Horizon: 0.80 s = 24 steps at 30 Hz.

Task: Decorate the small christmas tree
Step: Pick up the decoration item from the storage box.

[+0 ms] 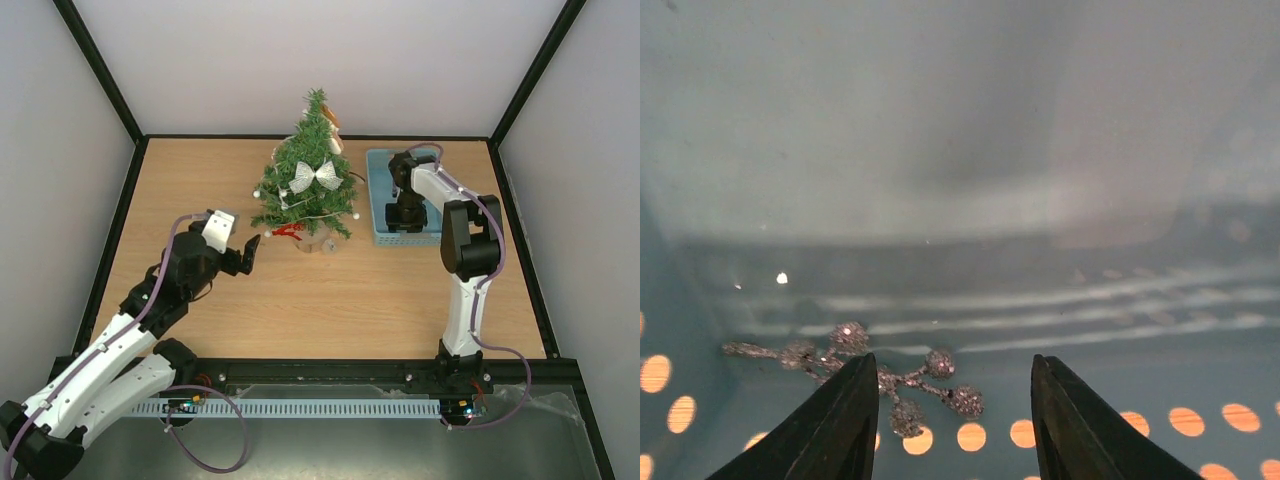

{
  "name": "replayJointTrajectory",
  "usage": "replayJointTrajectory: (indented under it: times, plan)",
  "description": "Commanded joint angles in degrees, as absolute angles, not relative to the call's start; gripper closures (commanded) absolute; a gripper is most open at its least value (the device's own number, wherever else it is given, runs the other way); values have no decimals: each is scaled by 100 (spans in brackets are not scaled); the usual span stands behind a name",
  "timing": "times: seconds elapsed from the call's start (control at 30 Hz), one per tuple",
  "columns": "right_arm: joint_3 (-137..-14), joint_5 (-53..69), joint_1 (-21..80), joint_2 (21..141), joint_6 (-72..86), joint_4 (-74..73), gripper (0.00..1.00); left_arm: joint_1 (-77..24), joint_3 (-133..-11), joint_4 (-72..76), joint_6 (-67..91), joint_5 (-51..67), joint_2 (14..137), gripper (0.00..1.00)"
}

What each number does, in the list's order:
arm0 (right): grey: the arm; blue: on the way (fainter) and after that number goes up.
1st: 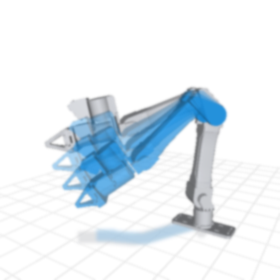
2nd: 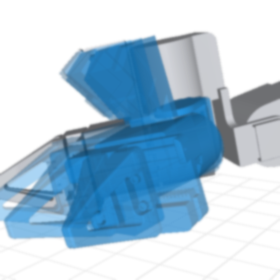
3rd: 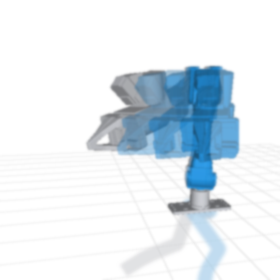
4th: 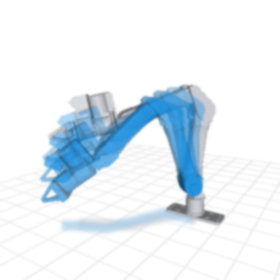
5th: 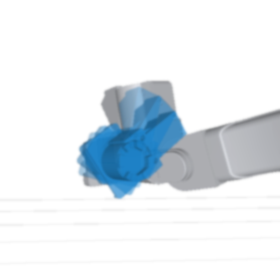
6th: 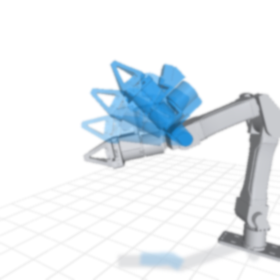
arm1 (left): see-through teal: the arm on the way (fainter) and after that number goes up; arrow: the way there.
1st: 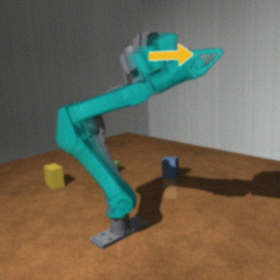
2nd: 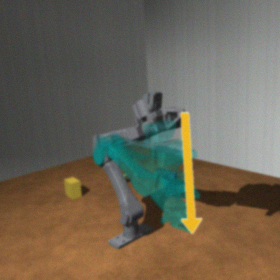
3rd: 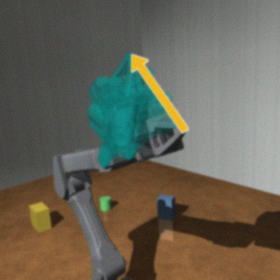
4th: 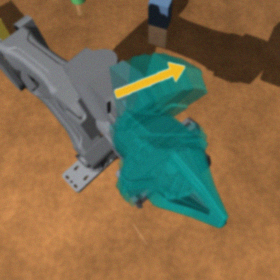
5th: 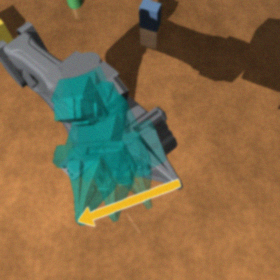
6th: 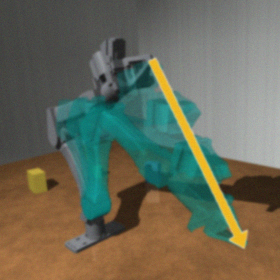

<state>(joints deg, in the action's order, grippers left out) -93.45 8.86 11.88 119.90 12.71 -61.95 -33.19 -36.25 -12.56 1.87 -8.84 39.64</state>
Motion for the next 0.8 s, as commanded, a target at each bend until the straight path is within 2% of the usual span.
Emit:
replayJointTrajectory:
  times: [0.0, 0.17, 0.37, 0.77]
  plan:
    - [-9091, 1077, 1140, 12031, 1358, -6391, 60, -3409, -3534, -1125, 101, -982, 3861, 1]
    - [-8665, 1420, 1102, 12027, 1344, -6119, 68, -3440, -3532, -1116, 82, -1011, 3847, 1]
    - [-8504, 1751, 975, 11958, 1420, -5766, 97, -3441, -3532, -1133, 71, -1041, 3800, 1]
    - [-8620, 1589, 949, 11584, 1878, -5044, 98, -3437, -3538, -1151, 62, -1021, 3823, 1]
